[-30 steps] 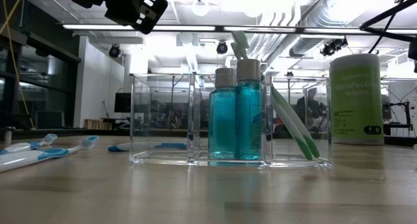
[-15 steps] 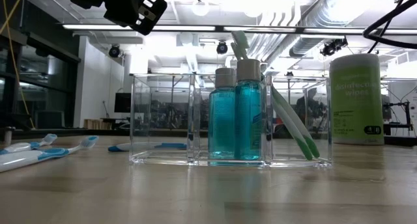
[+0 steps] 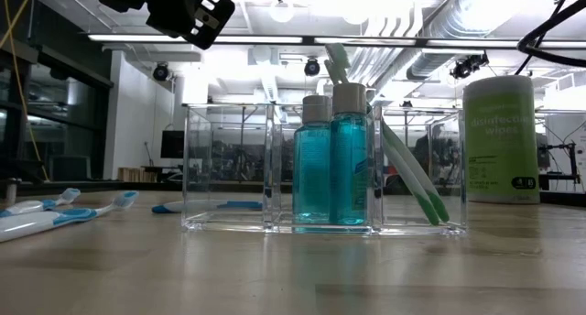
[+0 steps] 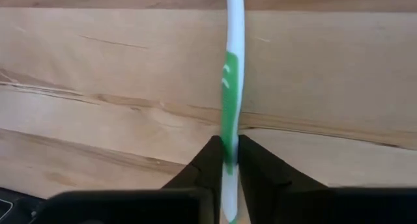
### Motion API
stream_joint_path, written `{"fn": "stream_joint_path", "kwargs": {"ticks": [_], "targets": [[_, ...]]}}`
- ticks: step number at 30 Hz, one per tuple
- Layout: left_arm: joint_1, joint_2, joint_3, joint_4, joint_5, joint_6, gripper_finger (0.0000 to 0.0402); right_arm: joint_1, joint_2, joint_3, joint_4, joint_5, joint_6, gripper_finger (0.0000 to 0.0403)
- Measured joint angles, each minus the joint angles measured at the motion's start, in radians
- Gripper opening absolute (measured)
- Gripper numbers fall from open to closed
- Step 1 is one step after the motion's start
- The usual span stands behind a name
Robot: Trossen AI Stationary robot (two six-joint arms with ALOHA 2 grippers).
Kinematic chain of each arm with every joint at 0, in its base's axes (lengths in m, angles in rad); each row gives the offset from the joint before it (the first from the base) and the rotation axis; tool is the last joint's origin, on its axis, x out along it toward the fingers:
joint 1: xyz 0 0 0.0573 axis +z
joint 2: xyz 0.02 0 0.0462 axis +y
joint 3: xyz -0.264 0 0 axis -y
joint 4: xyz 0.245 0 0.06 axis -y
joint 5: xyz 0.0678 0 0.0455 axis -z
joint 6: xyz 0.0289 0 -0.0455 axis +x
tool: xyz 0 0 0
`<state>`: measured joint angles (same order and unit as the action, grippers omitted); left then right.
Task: Pick & Place toothbrushing station
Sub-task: Put the green toothbrush into the transparent organizer
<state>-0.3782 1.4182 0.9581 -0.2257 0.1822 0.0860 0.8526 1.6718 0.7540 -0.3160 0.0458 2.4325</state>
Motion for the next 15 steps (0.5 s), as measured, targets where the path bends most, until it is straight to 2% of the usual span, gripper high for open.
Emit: {"fn": "stream_joint_path", "kwargs": {"ticks": [3,8,15], "targets": [[0.0,0.0,0.0,0.0,0.0,0.0,0.0151,0.001,0.0,0.0,-0.015,0.023,-0.008,0.0015],[0.0,0.0,0.0,0.0,0.0,0.0,0.0151,0.0,0.0,0.0,-0.02,0.027,-0.02,0.0023],[0.0,0.0,0.0,0.0,0.0,0.0,0.0151,0.0,-0.003,-0.001,-0.023,0.051,-0.072,0.0012]]}}
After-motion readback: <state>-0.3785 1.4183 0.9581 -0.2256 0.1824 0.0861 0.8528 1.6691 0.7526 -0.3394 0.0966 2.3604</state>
